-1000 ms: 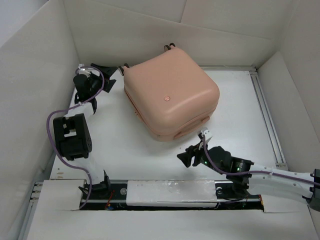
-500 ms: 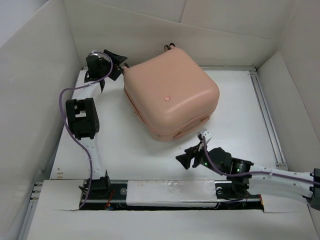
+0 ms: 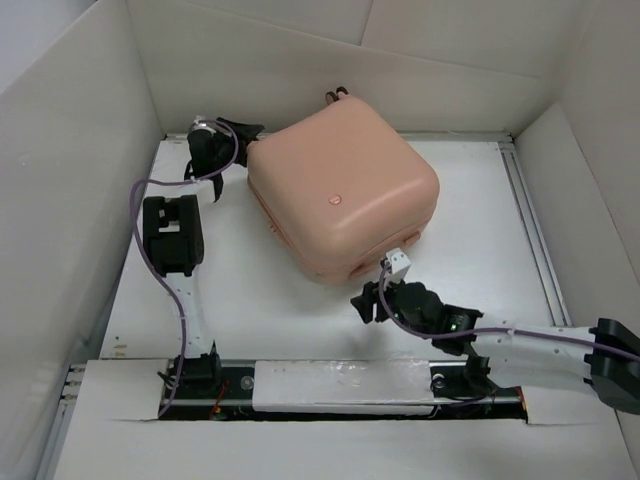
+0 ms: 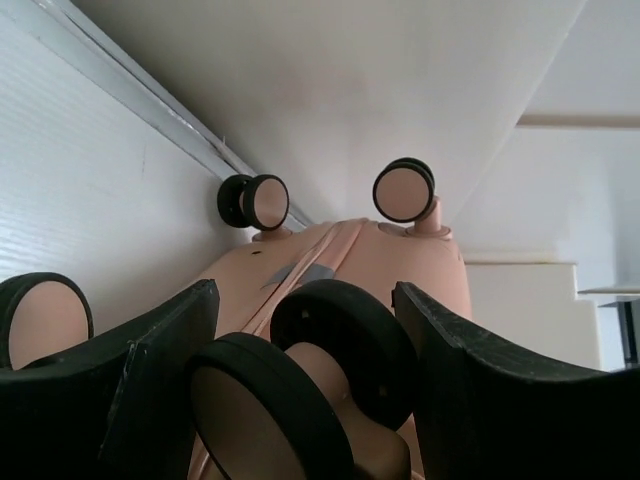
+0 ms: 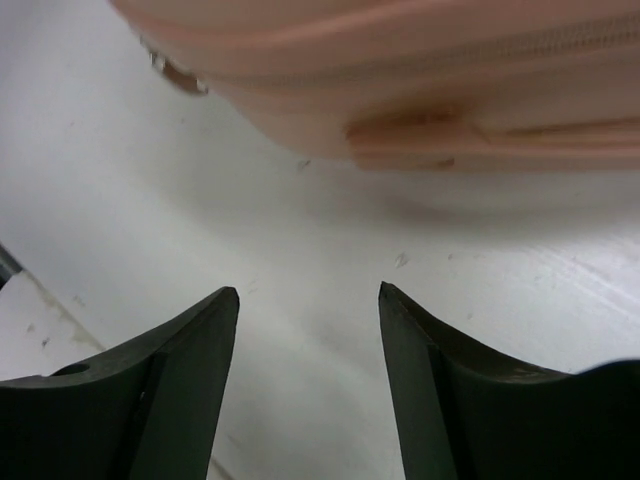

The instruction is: Pack the luggage

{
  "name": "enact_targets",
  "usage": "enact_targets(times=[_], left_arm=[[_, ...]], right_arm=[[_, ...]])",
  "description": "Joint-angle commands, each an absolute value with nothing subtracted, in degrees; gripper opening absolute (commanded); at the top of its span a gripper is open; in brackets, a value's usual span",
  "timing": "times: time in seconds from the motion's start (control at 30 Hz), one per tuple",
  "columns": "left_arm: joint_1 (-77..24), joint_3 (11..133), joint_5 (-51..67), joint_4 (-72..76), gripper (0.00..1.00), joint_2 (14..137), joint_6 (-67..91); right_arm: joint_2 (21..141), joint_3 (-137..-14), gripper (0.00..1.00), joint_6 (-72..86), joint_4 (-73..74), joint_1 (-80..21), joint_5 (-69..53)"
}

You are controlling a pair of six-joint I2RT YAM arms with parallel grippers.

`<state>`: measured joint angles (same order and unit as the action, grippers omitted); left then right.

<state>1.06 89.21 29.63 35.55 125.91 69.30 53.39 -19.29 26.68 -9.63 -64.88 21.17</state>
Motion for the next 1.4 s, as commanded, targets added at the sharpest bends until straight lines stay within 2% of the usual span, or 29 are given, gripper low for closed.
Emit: enact_targets(times=[0.0,0.07,0.23,0.33,0.4,0.5,0.63,0.73,0.77,0.8,0.83,0.93,0.97,1.0,1.13,1.23,1.37], left_arm=[[2.1,81.1,32.3,42.8,0.00,117.9,70.5],[4.1,76.2,31.6,42.3,0.00,111.0,68.7],[8.2,54.8,29.4,40.3,0.00,93.5,63.6],[9.3,42.9,29.4,38.9,0.00,80.4,62.2],[9.3,40.0,28.2,33.0,0.00,71.2,58.5],[10.1,36.4,27.4,24.6,0.00,62.5,53.5],[10.1,35.8,24.9,13.6,0.00,49.5,47.9],[10.1,34.2,23.1,9.1,0.00,45.8,46.7],[10.1,32.6,22.5,9.1,0.00,43.9,46.1],[10.1,31.7,22.5,8.4,0.00,43.0,46.1],[10.1,30.7,21.9,8.3,0.00,42.3,46.1],[10.1,28.3,21.4,8.3,0.00,40.9,46.1],[10.1,27.5,20.8,8.9,0.00,40.9,46.1],[10.1,27.0,20.8,8.9,0.00,40.9,46.1],[10.1,23.7,20.8,12.6,0.00,40.9,47.6],[10.1,22.4,20.8,14.2,0.00,41.6,48.3],[10.1,21.8,22.1,15.5,0.00,42.1,48.3]], right_arm=[[56.9,-23.9,0.63,21.6,-17.6,-61.2,19.1],[59.5,-26.9,0.61,19.8,-19.1,-55.7,13.6],[68.0,-35.4,0.61,13.4,-19.1,-46.2,5.2],[72.1,-43.4,0.66,12.0,-15.9,-40.2,-0.5],[72.8,-47.4,0.68,12.0,-12.2,-38.7,-1.1],[67.9,-45.9,0.69,12.0,-7.2,-38.7,1.5],[55.2,-33.2,0.71,16.2,-6.6,-41.1,2.1],[48.5,-26.7,0.50,18.6,-9.7,-44.6,3.6],[47.7,-23.8,0.31,18.6,-11.2,-45.3,4.8],[47.2,-22.9,0.22,18.6,-11.2,-46.0,6.1],[46.5,-22.4,0.18,18.6,-11.2,-46.6,7.3],[46.0,-21.6,0.24,16.0,-11.3,-46.6,9.6],[46.0,-21.6,0.30,15.1,-11.3,-45.8,9.6],[46.7,-22.7,0.43,14.1,-11.3,-44.8,9.0],[49.1,-24.4,0.58,10.6,-11.3,-40.5,11.2],[51.0,-25.0,0.60,9.5,-13.8,-36.3,7.1],[57.7,-26.4,0.53,6.6,-17.5,-31.4,1.0]])
